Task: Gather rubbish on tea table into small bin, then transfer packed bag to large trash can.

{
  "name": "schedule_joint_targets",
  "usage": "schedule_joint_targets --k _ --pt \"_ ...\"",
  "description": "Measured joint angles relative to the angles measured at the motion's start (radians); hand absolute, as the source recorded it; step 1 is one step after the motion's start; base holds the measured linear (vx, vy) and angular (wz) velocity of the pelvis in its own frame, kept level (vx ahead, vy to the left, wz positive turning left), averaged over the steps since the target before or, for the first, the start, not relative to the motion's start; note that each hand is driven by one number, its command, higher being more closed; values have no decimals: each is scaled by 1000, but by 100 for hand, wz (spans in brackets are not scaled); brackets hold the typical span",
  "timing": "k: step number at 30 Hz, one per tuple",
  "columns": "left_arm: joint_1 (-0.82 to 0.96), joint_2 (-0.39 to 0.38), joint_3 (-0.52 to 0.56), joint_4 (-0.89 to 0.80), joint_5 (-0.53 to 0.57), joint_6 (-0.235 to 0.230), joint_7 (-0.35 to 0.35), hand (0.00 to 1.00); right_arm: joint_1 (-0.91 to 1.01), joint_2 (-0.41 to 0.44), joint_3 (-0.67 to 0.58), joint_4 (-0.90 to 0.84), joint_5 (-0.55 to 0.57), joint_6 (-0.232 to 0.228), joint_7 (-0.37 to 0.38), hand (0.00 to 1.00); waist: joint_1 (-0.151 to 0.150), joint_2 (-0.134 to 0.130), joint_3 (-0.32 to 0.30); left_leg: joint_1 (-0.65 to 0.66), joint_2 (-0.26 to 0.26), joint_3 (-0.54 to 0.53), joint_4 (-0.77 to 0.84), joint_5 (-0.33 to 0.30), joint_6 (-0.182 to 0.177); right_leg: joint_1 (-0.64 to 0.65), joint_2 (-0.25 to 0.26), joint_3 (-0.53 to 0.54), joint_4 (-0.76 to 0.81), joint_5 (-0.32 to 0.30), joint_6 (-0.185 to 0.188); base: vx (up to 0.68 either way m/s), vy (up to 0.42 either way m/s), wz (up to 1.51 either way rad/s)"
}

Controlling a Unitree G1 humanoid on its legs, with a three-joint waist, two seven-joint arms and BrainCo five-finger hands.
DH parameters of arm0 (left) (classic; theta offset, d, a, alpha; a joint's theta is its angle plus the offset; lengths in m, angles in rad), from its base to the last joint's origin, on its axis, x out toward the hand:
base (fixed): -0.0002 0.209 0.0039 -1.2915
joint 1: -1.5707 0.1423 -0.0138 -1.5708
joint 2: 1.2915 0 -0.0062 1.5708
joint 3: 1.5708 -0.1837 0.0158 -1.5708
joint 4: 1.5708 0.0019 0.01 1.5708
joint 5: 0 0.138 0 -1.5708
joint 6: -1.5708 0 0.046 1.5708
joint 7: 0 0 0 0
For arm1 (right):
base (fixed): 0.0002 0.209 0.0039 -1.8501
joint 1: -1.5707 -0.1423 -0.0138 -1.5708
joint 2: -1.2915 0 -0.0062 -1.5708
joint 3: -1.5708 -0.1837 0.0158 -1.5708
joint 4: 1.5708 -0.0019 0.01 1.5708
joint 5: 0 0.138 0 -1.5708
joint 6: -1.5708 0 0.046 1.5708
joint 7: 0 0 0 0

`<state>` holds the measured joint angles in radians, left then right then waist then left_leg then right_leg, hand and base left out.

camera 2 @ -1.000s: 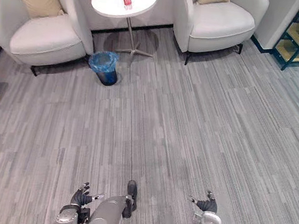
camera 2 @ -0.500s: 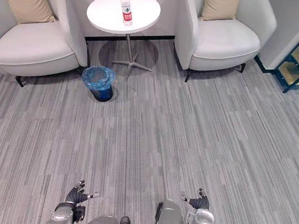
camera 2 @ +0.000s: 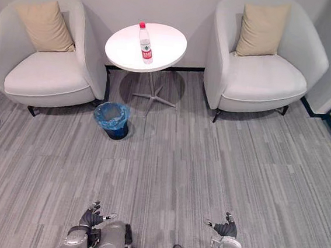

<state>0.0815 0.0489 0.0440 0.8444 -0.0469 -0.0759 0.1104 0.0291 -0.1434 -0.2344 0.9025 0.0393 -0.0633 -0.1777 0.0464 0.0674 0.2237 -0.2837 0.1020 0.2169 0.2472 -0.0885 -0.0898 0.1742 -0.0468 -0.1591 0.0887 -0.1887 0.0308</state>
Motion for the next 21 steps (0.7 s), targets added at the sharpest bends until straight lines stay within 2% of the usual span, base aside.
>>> schedule_joint_targets --k 1,2,3,4,5,6,7,8,9,10,11,12,14,15,16,17,18,19,20,21 --pt "9 1 -1 2 0 0 1 0 -2 -6 3 2 0 0 1 0 4 19 -4 6 4 -29 -47 96 41 18 16 11 -2 -26 18 493 303 -10" --pt "9 12 -5 10 0 3 1 0 -9 7 13 11 -1 2 1 0 5 -5 -8 12 -27 -35 -23 130 110 41 -6 26 3 -55 35 499 272 5" --pt "4 28 -5 9 0 2 1 0 -2 18 22 11 -1 1 2 0 11 -48 -16 3 -69 -30 4 84 121 37 -47 31 30 -79 48 417 214 18" --pt "-3 30 -6 9 0 2 0 0 -2 18 21 12 -1 0 2 0 15 -60 -15 1 -81 -25 20 62 126 27 -64 38 62 -90 51 406 178 19" --pt "-16 27 -15 12 1 3 0 0 -7 15 17 14 -2 1 2 0 26 -65 -16 11 -101 -19 39 17 137 -29 -88 78 203 -98 52 319 161 2" --pt "-14 28 -15 13 1 4 0 0 -12 17 18 15 -3 0 3 0 24 -66 -16 29 -107 -12 32 6 142 -61 -98 97 285 -95 59 398 202 -11" --pt "-8 33 -16 14 1 5 0 0 -19 20 27 18 -5 0 4 0 24 -70 -16 66 -119 2 12 -9 146 -113 -117 119 425 -78 106 409 169 -24" --pt "3 39 -28 14 0 7 0 0 -24 20 45 21 -13 0 6 0 20 -71 -15 127 -136 8 -17 -28 152 -177 -137 137 606 -52 173 488 165 -25" --pt "8 51 -46 13 1 7 1 0 -22 21 52 22 -15 0 7 0 11 -67 -14 184 -144 8 -36 -51 157 -230 -148 122 748 -54 168 499 142 -18" --pt "8 58 -50 13 0 7 1 0 -23 21 55 22 -15 1 7 0 8 -65 -13 213 -145 7 -41 -59 163 -257 -148 107 805 -62 155 411 80 -1" --pt "13 66 -51 13 0 7 2 0 -26 21 57 22 -16 1 7 0 -7 -65 -12 257 -145 7 -42 -69 173 -303 -149 66 866 -83 118 328 38 7" --pt "16 69 -51 13 0 7 2 0 -25 20 57 23 -17 1 6 0 -11 -63 -12 277 -144 7 -47 -75 178 -323 -149 44 871 -94 100 395 11 9" --pt "5 72 -50 12 -2 7 3 0 -41 15 58 28 -21 1 6 0 -33 -53 -7 343 -126 4 -85 -77 180 -411 -128 -33 774 -122 54 383 -39 6" --pt "-1 72 -50 12 -2 7 3 0 -44 15 57 28 -21 1 6 0 -34 -46 -2 355 -115 3 -90 -77 180 -432 -114 -43 720 -123 52 365 -86 4" --pt "-14 71 -49 12 -2 7 3 0 -44 14 58 28 -21 1 6 0 -36 -35 5 372 -91 -5 -94 -79 177 -462 -83 -49 603 -119 46 346 -139 18" --pt "-26 71 -49 11 -2 5 3 0 -44 14 58 28 -21 2 6 0 -40 -32 6 389 -72 -27 -94 -85 165 -473 -57 -35 454 -82 42 348 -163 30" --pt "-28 72 -49 11 -2 1 2 0 -39 14 58 28 -21 2 6 0 -43 -36 5 400 -66 -32 -95 -92 154 -471 -50 -25 373 -44 40 365 -209 52" --pt "-27 77 -49 12 -2 -1 3 0 -33 15 57 31 -21 3 6 0 -53 -58 4 424 -68 -46 -95 -115 115 -454 -51 1 217 59 42 405 -244 56" --pt "-26 70 -46 27 -1 -1 3 0 -27 8 54 41 -20 3 6 0 -62 -61 10 457 -60 -79 -96 -154 65 -436 -50 -8 213 182 -7 495 -316 38" --pt "-27 61 -46 37 0 1 0 0 -36 1 49 48 -20 3 5 0 -59 -45 5 457 -31 -81 -95 -158 56 -442 -32 -14 241 159 -15 400 -282 17"
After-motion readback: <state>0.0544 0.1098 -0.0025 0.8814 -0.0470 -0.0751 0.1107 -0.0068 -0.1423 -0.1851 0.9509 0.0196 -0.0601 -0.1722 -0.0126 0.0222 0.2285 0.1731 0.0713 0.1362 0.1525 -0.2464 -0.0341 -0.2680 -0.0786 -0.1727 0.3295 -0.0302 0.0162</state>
